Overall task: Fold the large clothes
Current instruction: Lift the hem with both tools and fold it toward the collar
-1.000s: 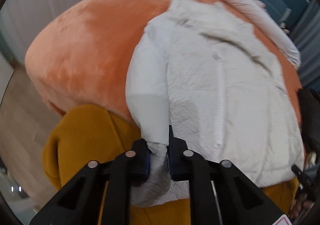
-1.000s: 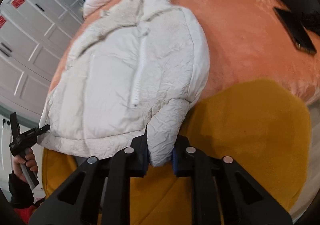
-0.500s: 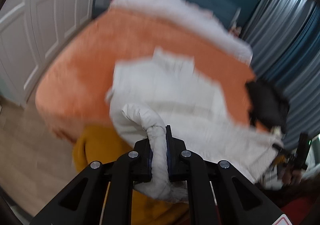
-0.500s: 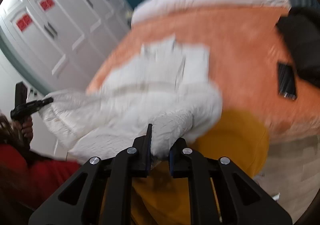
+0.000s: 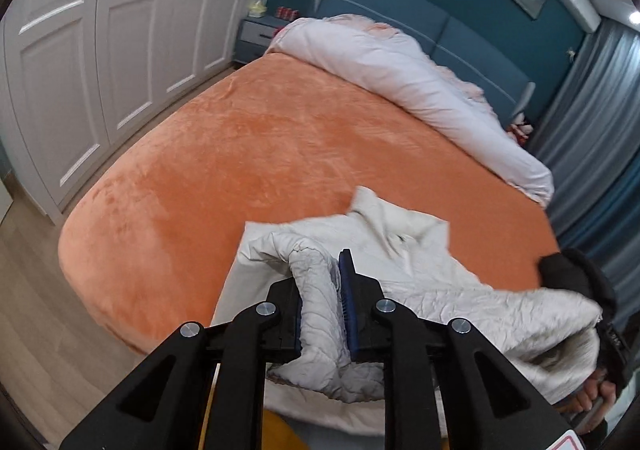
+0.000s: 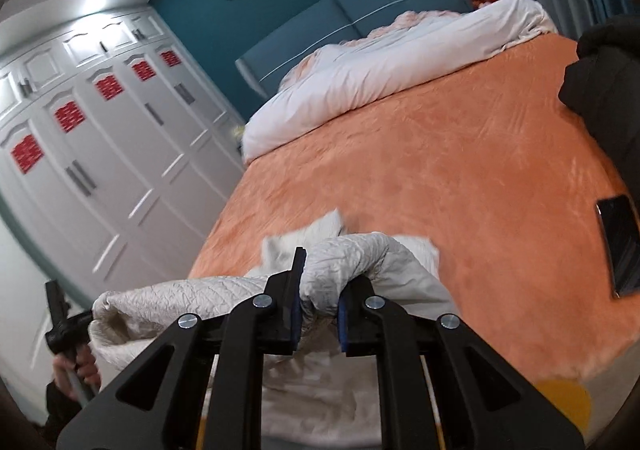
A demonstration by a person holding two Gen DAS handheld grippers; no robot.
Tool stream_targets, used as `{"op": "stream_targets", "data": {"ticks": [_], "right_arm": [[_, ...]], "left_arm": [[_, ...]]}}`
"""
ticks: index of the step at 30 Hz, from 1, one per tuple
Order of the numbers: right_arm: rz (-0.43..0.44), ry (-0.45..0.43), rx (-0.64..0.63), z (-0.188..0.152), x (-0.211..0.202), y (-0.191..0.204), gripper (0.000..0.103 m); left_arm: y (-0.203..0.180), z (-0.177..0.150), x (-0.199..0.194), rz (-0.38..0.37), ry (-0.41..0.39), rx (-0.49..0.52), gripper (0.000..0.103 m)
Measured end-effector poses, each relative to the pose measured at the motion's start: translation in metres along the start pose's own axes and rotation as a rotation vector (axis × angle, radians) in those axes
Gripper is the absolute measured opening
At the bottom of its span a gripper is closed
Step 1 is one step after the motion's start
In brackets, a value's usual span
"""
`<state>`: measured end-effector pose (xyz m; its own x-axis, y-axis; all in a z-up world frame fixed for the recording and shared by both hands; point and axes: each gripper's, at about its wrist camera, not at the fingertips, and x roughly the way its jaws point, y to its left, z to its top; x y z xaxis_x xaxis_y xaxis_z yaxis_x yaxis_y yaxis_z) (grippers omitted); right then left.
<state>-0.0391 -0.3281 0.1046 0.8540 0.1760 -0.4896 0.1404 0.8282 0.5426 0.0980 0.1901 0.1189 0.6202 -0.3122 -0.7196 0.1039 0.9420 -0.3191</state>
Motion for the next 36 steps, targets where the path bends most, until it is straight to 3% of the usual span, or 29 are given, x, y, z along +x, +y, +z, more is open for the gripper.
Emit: {"op": "stream_targets", "data": {"ticks": [5, 11, 20, 28, 36], "right_arm": [[-0.084, -0.023, 0.021, 0.01, 0.066, -0.002, 0.013], [-0.188, 0.006, 0.044, 0.007, 0.134, -0.022, 0.014], [-0.295, 0.089, 0.093, -0.016, 0.21, -0.061, 0.014], [-0.285, 0.127, 0.145, -0.035, 0.24, -0.087, 0.014], [-0.268, 0.112, 0.167, -0.047, 0.247, -0.095, 0.014]], "left_arm": [[0.001, 0.014, 0.072, 0.098, 0.018, 0.042, 0.018], [0.007, 0.013, 0.153, 0.176, 0.078, 0.019, 0.018], [0.007, -0.003, 0.232, 0.257, 0.125, 0.056, 0.02], [0.011, -0.022, 0.259, 0.252, 0.065, 0.064, 0.02], [0.012, -0.03, 0.268, 0.248, 0.01, 0.051, 0.02]]}}
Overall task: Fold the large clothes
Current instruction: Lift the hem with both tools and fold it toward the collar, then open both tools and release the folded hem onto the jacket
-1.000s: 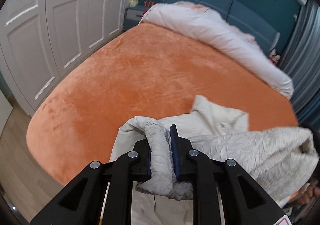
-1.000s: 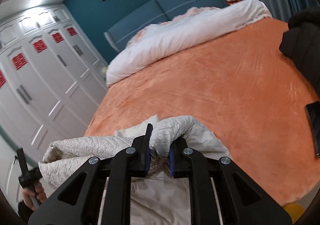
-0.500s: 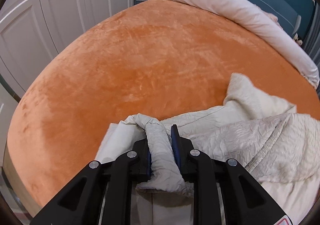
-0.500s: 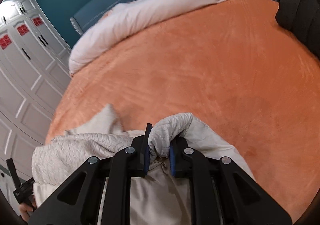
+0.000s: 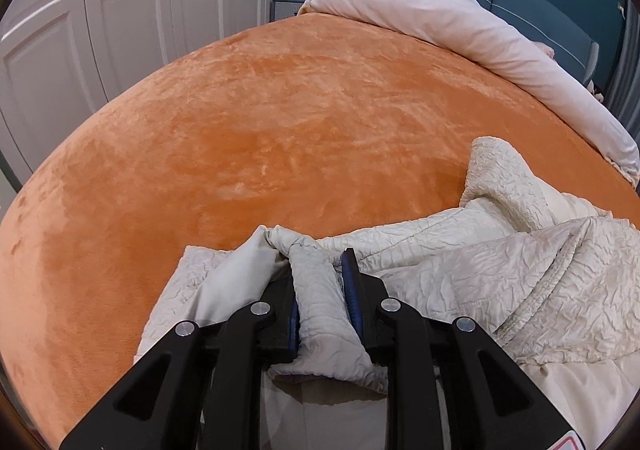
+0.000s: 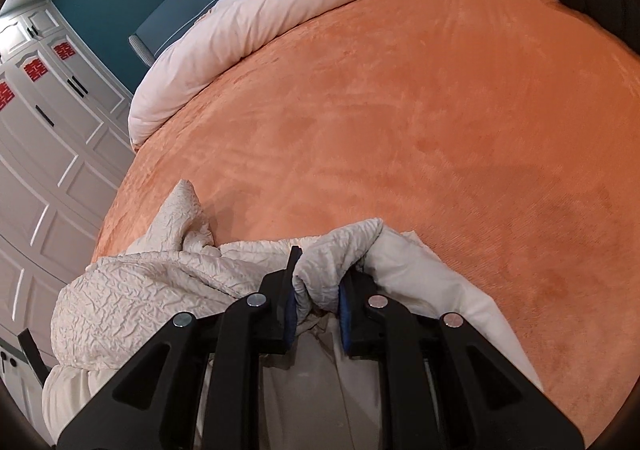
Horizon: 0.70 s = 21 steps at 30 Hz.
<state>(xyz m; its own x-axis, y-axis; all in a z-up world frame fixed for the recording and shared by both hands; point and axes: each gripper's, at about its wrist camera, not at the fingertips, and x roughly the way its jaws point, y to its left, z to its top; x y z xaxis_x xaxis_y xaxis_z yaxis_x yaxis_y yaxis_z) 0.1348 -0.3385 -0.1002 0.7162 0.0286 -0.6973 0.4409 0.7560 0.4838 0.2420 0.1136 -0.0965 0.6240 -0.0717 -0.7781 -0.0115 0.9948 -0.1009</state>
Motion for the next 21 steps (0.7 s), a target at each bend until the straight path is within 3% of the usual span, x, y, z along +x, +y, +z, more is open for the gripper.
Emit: {"op": "stream_targets", "data": {"ticks": [7, 8, 9, 11, 14, 16, 17, 19, 21], "right_arm": [[0.044, 0.059, 0.006, 0.012, -0.01, -0.006, 0.02], [0.062, 0.072, 0.009, 0.016, -0.021, -0.006, 0.026], [0.079, 0.066, 0.014, 0.019, -0.031, -0.007, 0.04], [0.094, -0.024, 0.005, 0.025, -0.072, -0.008, 0.064], [0.075, -0.137, -0.085, 0.027, -0.123, 0.004, 0.063], [0.082, -0.165, -0.16, 0.023, -0.138, 0.025, 0.061], [0.105, -0.167, -0.217, 0.017, -0.142, 0.043, 0.058], [0.147, -0.145, -0.328, 0.001, -0.139, 0.081, 0.056], [0.203, -0.095, -0.394, -0.014, -0.127, 0.108, 0.045]], "left_arm": [[0.015, 0.01, -0.021, -0.044, 0.02, -0.022, 0.025], [0.022, 0.014, -0.035, -0.052, 0.027, -0.034, 0.026], [0.032, 0.019, -0.052, -0.074, 0.025, -0.055, 0.029], [0.047, 0.027, -0.082, -0.113, 0.013, -0.085, 0.034], [0.056, 0.038, -0.126, -0.159, -0.027, -0.115, 0.045], [0.048, 0.044, -0.156, -0.092, -0.137, -0.09, 0.058], [0.038, 0.049, -0.179, -0.044, -0.249, -0.051, 0.062], [0.015, 0.058, -0.202, -0.004, -0.345, 0.019, 0.07], [-0.011, 0.06, -0.203, -0.05, -0.33, 0.097, 0.071]]}}
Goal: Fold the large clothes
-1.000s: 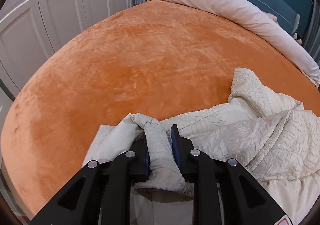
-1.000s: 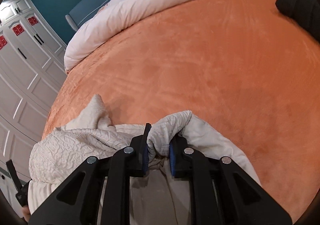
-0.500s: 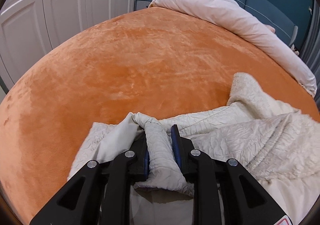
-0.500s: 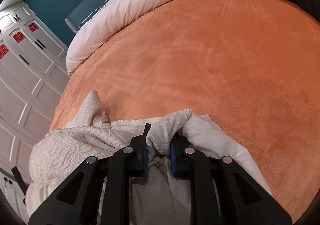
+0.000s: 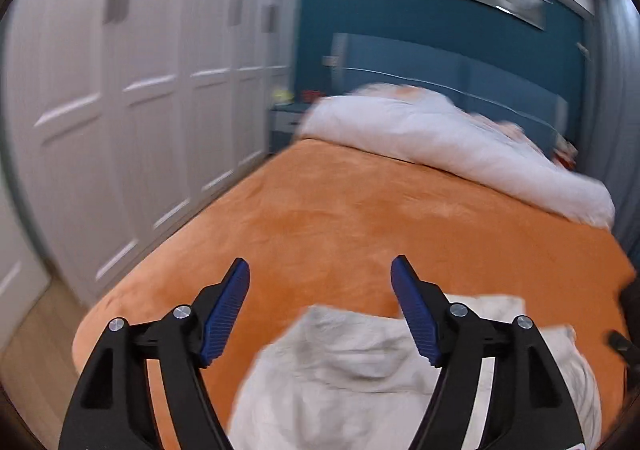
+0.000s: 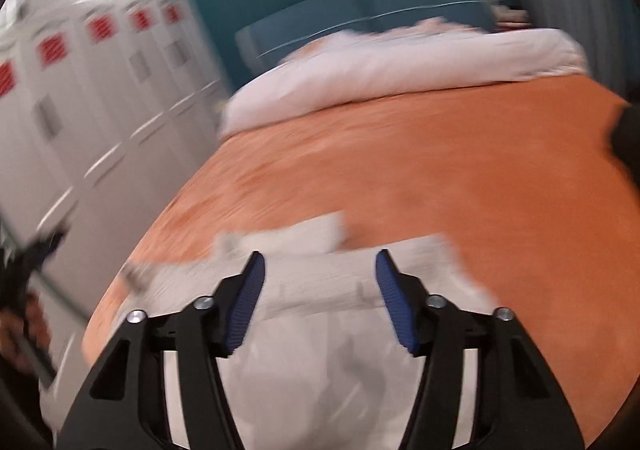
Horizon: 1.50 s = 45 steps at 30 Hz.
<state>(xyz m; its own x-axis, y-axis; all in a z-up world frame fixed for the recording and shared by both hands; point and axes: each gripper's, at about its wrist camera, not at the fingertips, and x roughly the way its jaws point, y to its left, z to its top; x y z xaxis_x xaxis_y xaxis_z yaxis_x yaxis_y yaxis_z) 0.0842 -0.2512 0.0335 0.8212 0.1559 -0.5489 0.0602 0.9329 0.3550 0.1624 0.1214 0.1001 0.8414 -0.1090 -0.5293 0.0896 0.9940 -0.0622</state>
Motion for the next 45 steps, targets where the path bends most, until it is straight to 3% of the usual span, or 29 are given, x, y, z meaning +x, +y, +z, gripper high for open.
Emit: {"op": "stream_targets", "data": {"ticks": [1, 3, 4, 7, 12, 16, 40, 45], "right_arm": [[0.032, 0.035, -0.042, -0.006, 0.015, 0.019, 0.043], [0.033, 0.067, -0.126, -0.015, 0.034, 0.045, 0.029], [0.017, 0.086, -0.183, -0.021, 0.048, 0.06, 0.028], [-0.026, 0.115, -0.226, -0.028, 0.077, 0.07, 0.027], [-0.091, 0.173, -0.16, -0.031, 0.111, 0.035, 0.015], [-0.097, 0.197, -0.087, -0.037, 0.127, 0.006, 0.01], [-0.08, 0.216, -0.022, -0.057, 0.16, -0.01, 0.009], [-0.029, 0.232, 0.027, -0.043, 0.145, -0.017, 0.013]], "left_arm": [[-0.011, -0.002, 0.004, -0.035, 0.023, 0.017, 0.071], [-0.04, -0.018, 0.023, -0.131, 0.111, 0.061, 0.071], [-0.051, -0.028, 0.033, -0.148, 0.142, 0.08, 0.071], [-0.078, -0.06, 0.074, -0.117, 0.235, 0.141, 0.071], [-0.093, -0.086, 0.121, -0.079, 0.282, 0.152, 0.071], [-0.09, -0.097, 0.141, -0.093, 0.326, 0.124, 0.072], [-0.107, -0.125, 0.175, -0.016, 0.325, 0.17, 0.077], [-0.086, -0.103, 0.157, -0.089, 0.33, 0.083, 0.075]]}}
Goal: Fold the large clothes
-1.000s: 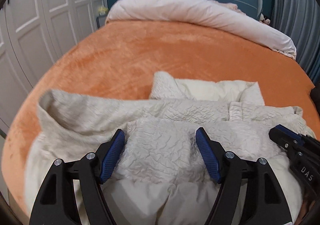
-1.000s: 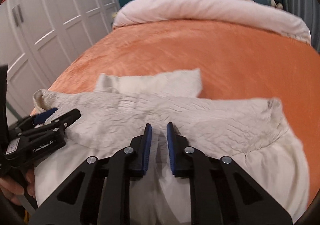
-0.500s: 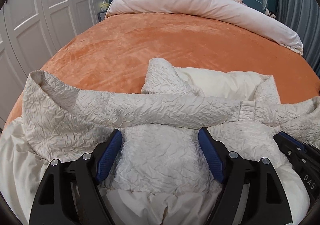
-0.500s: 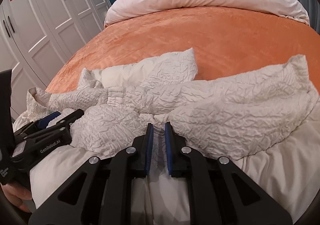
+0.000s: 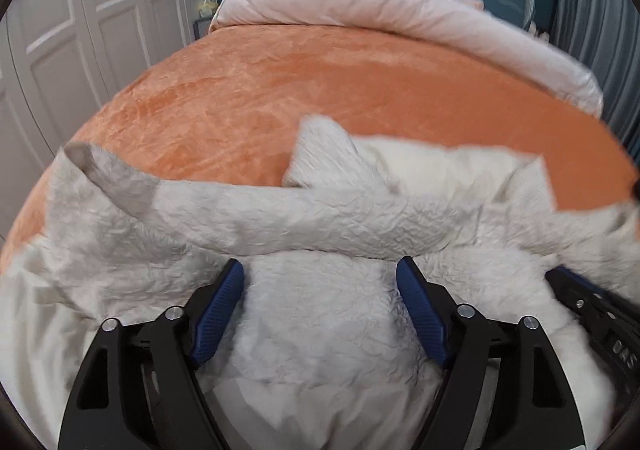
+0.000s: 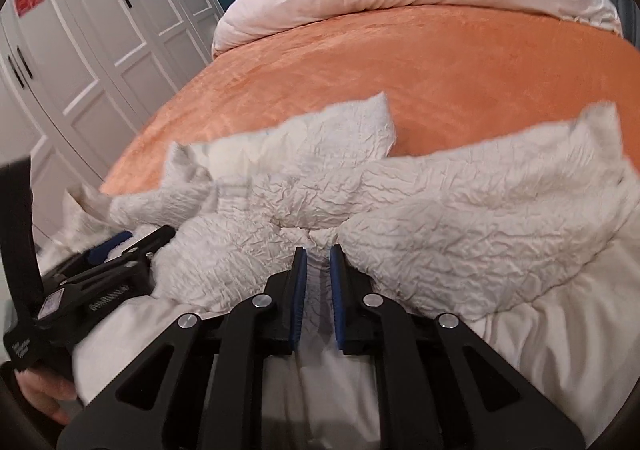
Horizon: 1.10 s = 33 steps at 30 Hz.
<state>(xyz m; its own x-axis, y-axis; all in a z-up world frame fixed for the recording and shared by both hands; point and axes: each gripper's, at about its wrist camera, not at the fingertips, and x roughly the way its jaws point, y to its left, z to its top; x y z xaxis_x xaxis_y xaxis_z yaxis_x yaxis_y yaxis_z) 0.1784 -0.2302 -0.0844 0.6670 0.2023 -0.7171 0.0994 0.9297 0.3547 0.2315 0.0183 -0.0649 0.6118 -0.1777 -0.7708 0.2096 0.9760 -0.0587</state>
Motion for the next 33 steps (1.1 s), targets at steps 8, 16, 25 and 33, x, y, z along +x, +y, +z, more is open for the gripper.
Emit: {"op": "stream_targets", "data": {"ticks": [8, 16, 25, 33], "right_arm": [[-0.248, -0.147, 0.106, 0.033, -0.075, -0.078, 0.057], [-0.196, -0.089, 0.195, 0.037, -0.064, -0.105, 0.015], [-0.27, -0.034, 0.223, 0.012, -0.021, -0.13, 0.018], [-0.279, 0.003, 0.246, 0.018, -0.017, -0.135, 0.028]], "left_arm": [[0.097, 0.03, -0.055, 0.135, -0.076, -0.115, 0.079], [0.113, 0.007, 0.005, 0.229, 0.046, -0.139, 0.079], [0.121, -0.001, 0.041, 0.236, 0.087, -0.151, 0.09], [0.12, -0.001, 0.047, 0.243, 0.112, -0.164, 0.093]]}}
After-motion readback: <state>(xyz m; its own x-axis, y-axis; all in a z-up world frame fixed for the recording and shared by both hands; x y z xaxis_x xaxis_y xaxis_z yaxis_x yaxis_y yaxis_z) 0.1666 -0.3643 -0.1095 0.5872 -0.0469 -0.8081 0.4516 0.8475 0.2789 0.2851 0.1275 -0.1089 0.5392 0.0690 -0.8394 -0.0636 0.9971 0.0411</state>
